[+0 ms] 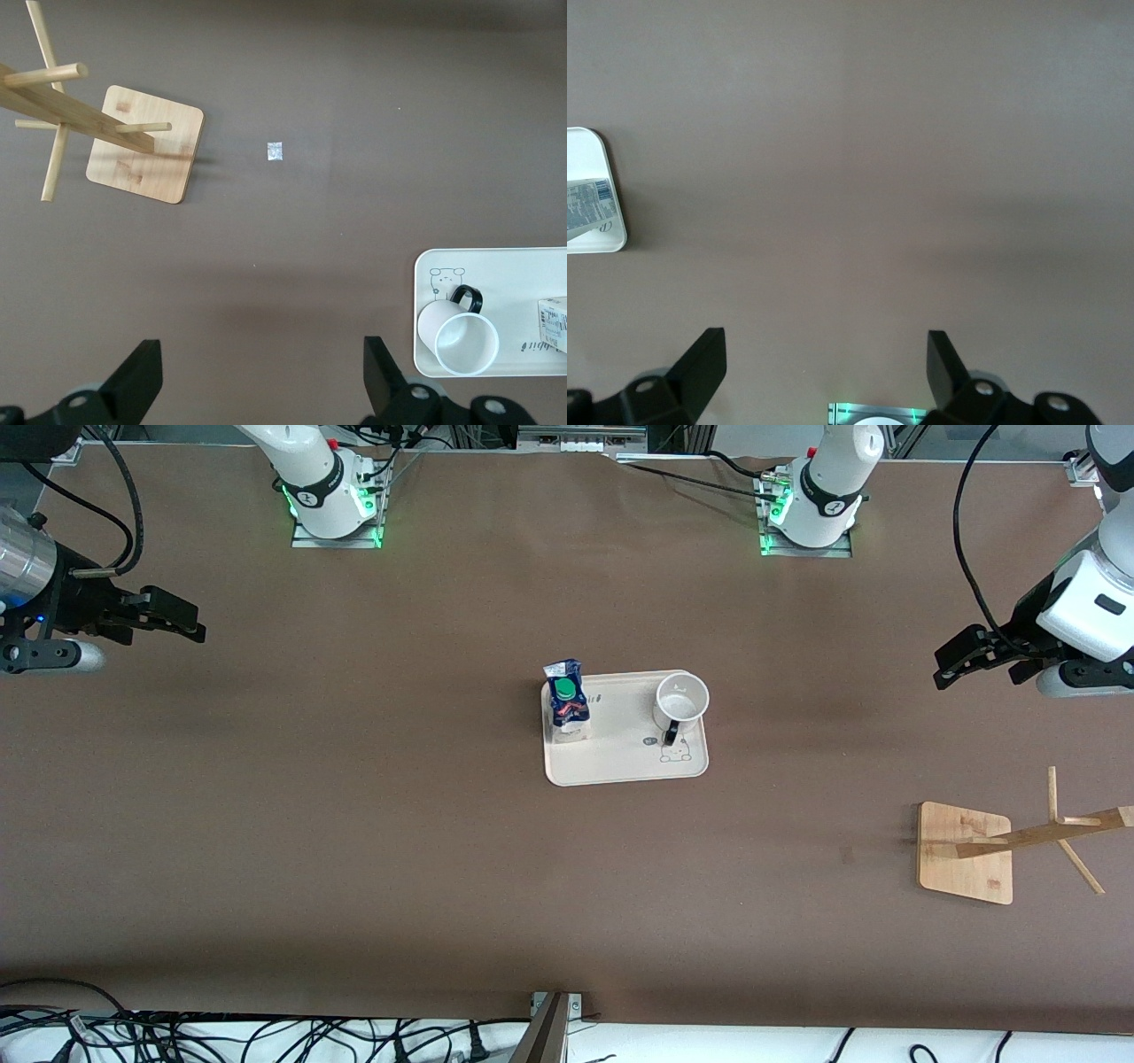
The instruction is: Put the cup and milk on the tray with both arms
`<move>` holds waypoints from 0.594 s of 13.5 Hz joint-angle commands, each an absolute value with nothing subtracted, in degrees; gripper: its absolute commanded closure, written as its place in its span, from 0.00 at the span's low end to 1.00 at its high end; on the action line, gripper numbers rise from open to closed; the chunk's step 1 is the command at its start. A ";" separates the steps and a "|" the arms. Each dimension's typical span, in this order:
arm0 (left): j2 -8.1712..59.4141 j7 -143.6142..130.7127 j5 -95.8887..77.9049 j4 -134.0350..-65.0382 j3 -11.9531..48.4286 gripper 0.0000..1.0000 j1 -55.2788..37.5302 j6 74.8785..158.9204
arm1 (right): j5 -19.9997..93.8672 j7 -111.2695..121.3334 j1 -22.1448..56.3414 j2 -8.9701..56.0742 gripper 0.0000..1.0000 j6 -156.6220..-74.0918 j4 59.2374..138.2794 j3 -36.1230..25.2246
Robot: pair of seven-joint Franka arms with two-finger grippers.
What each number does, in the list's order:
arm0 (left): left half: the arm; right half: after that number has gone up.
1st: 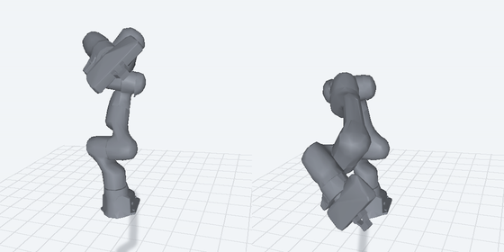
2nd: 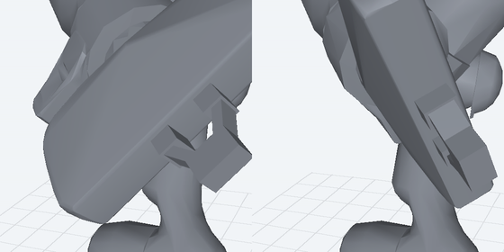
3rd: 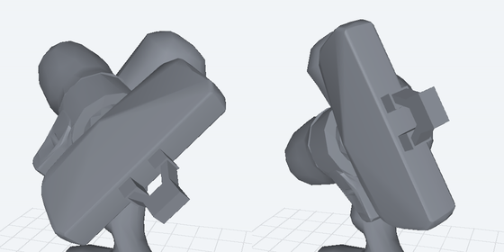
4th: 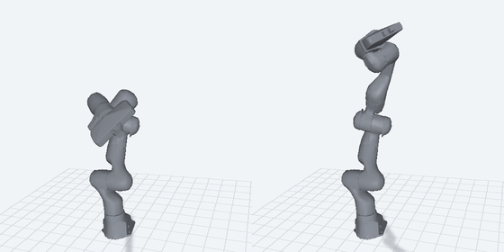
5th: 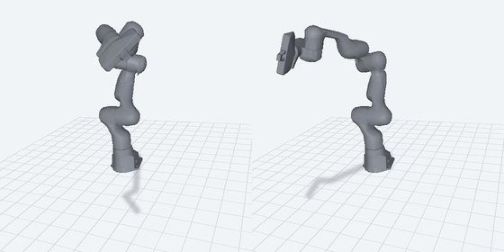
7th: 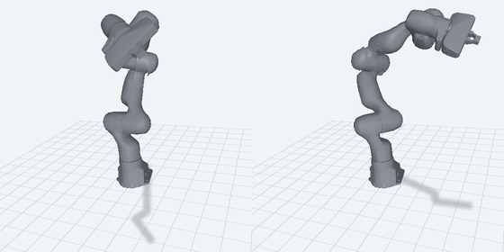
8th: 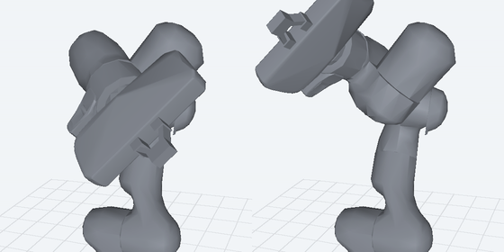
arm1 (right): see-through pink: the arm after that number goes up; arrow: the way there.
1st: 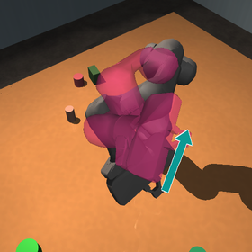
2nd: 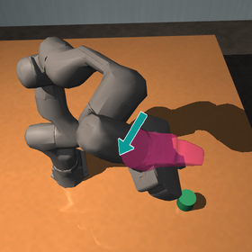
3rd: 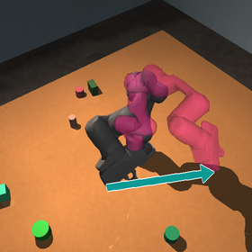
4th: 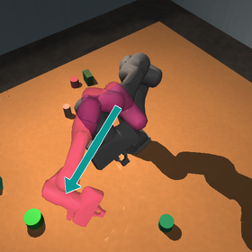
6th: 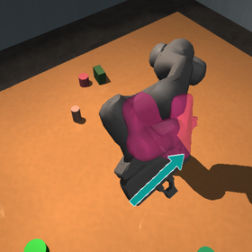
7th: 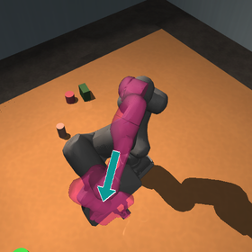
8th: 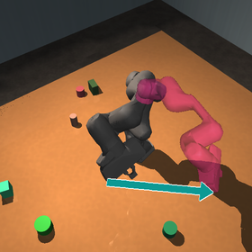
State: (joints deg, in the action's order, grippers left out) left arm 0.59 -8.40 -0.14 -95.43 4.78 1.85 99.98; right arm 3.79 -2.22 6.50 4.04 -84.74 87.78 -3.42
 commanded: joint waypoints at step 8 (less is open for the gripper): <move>1.85 -8.96 1.32 -93.25 5.45 0.00 1.58 99.67 | 0.35 -2.02 7.65 5.27 0.00 -87.63 85.52 -2.81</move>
State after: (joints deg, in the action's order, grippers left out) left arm 1.08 -8.40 -0.14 -94.85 5.29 1.83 100.09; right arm 1.23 -2.06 7.63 4.67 -87.85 86.94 -2.83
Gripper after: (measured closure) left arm 0.000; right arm 0.000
